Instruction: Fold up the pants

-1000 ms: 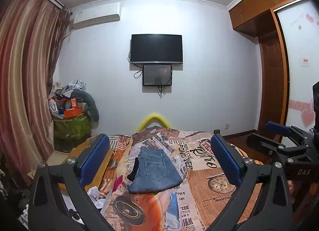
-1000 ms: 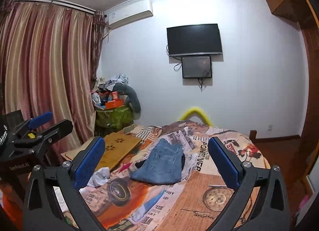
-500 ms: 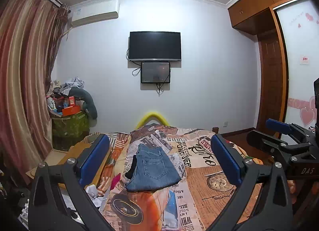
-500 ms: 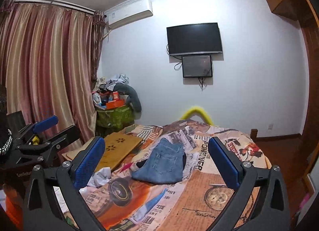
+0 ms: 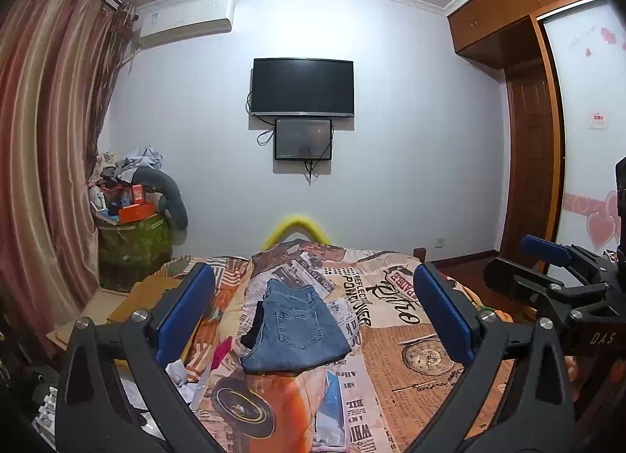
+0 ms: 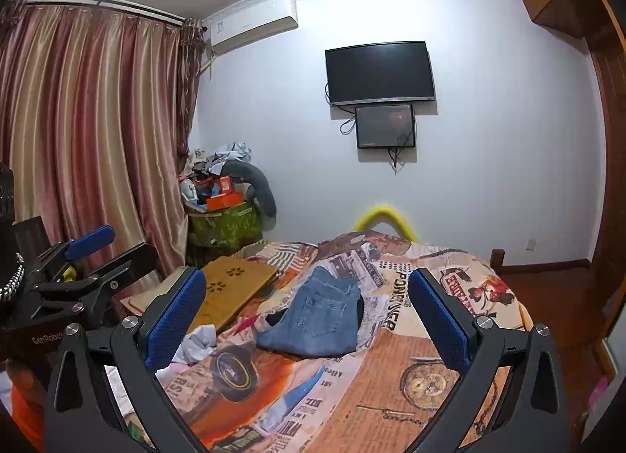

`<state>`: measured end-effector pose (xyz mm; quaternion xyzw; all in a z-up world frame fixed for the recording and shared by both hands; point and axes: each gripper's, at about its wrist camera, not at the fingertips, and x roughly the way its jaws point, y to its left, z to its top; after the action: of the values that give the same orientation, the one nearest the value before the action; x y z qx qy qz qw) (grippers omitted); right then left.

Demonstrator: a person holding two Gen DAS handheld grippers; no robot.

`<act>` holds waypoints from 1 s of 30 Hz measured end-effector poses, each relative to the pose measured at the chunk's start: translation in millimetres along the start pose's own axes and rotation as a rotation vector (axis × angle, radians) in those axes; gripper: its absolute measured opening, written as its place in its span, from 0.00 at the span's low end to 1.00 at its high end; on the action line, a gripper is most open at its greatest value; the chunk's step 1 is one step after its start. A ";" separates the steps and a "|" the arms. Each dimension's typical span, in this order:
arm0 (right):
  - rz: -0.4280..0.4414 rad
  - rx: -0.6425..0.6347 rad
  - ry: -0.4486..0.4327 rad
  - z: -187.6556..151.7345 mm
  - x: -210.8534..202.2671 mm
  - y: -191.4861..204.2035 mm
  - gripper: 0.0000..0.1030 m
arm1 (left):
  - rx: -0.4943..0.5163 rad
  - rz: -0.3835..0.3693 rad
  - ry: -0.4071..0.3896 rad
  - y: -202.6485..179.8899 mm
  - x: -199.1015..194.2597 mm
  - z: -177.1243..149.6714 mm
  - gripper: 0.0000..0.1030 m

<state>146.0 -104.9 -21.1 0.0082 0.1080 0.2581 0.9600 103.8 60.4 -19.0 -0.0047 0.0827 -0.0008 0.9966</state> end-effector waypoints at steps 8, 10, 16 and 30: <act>-0.002 0.006 0.003 1.8 -1.1 -0.7 1.00 | -0.001 -0.005 0.003 0.0 1.5 -0.2 0.99; -0.002 0.008 0.002 2.7 -1.8 -0.8 1.00 | -0.002 -0.008 0.003 0.0 2.3 -0.1 1.00; -0.002 0.009 0.002 2.9 -1.9 -1.0 1.00 | -0.001 -0.014 0.006 -0.2 3.8 -0.5 1.00; -0.004 0.016 0.004 5.1 -1.9 -0.7 1.00 | -0.020 -0.043 0.024 1.9 6.5 -0.3 1.00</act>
<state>145.7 -106.2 -15.8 0.0150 0.1118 0.2556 0.9602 110.1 62.2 -20.4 -0.0164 0.0947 -0.0215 0.9951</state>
